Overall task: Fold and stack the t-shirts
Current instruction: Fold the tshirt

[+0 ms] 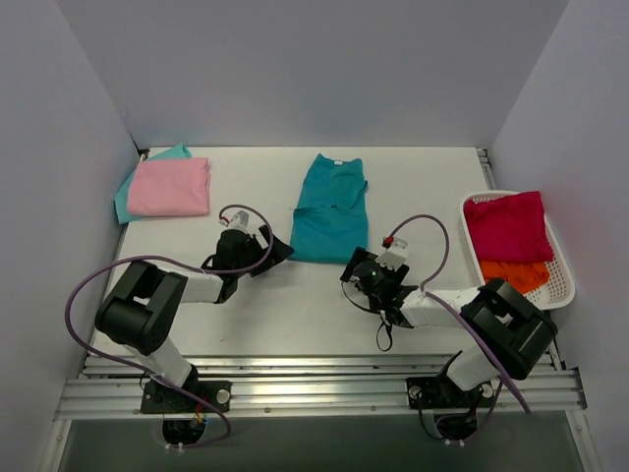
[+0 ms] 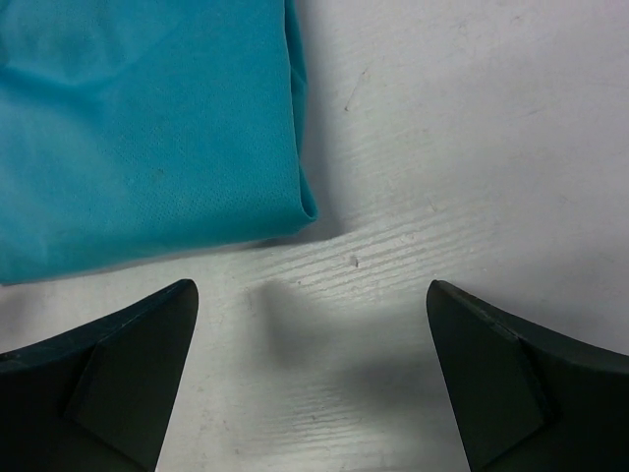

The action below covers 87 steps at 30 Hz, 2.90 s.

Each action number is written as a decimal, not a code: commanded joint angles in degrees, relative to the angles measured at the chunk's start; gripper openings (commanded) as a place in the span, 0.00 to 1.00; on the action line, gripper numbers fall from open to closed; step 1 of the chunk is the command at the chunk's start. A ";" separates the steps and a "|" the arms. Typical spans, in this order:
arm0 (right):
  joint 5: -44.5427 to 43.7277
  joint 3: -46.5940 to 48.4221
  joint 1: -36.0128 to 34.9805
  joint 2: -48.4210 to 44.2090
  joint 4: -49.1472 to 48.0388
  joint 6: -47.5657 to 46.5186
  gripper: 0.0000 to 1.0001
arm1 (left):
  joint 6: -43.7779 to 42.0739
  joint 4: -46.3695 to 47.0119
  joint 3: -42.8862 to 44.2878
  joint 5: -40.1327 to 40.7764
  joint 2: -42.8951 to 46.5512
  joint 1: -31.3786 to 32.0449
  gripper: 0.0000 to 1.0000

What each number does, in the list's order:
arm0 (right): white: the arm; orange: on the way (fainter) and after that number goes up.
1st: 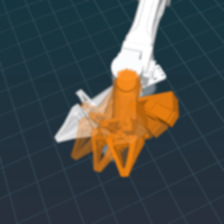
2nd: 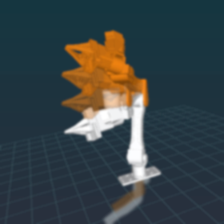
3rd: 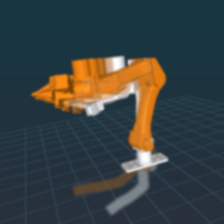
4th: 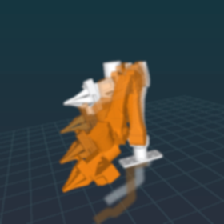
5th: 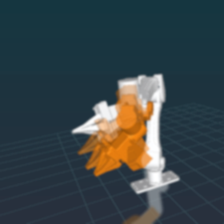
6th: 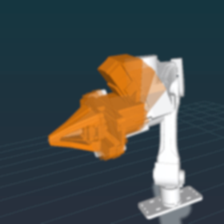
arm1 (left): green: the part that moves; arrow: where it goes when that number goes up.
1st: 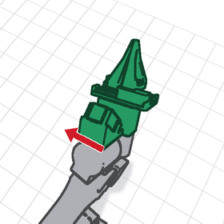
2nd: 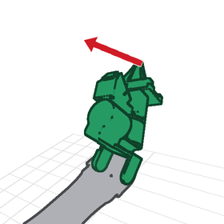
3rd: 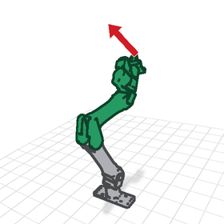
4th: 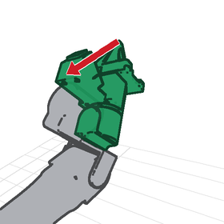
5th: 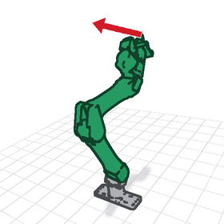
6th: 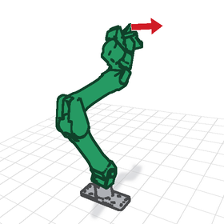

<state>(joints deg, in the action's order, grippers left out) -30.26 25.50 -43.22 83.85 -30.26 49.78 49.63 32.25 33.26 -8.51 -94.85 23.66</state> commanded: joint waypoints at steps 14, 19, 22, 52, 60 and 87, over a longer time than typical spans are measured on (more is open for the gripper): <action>2.31 3.77 3.84 11.15 -9.46 -1.18 0.84 | 3.37 6.24 4.54 -1.42 -11.85 0.86 1.00; 3.45 3.51 5.25 12.47 -10.96 -1.70 0.76 | 3.55 6.51 5.15 -2.73 -13.08 0.86 0.87; 3.89 3.42 5.87 12.91 -11.40 -1.88 0.70 | 3.63 6.07 5.33 -3.44 -13.17 0.86 0.81; 6.44 2.63 7.80 9.59 -10.18 -2.67 0.00 | 3.64 3.00 4.11 -2.04 -9.84 2.97 0.02; 1.00 2.19 1.31 -7.97 3.70 -1.79 0.00 | 3.11 -6.47 1.29 1.55 4.92 6.04 0.02; -7.88 18.71 -2.39 -14.25 22.00 -6.97 0.00 | -1.55 -27.15 17.80 12.03 19.35 8.95 0.02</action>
<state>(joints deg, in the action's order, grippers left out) -35.20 41.06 -46.15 68.71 -9.34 44.69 49.69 5.15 47.24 3.01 -74.43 33.39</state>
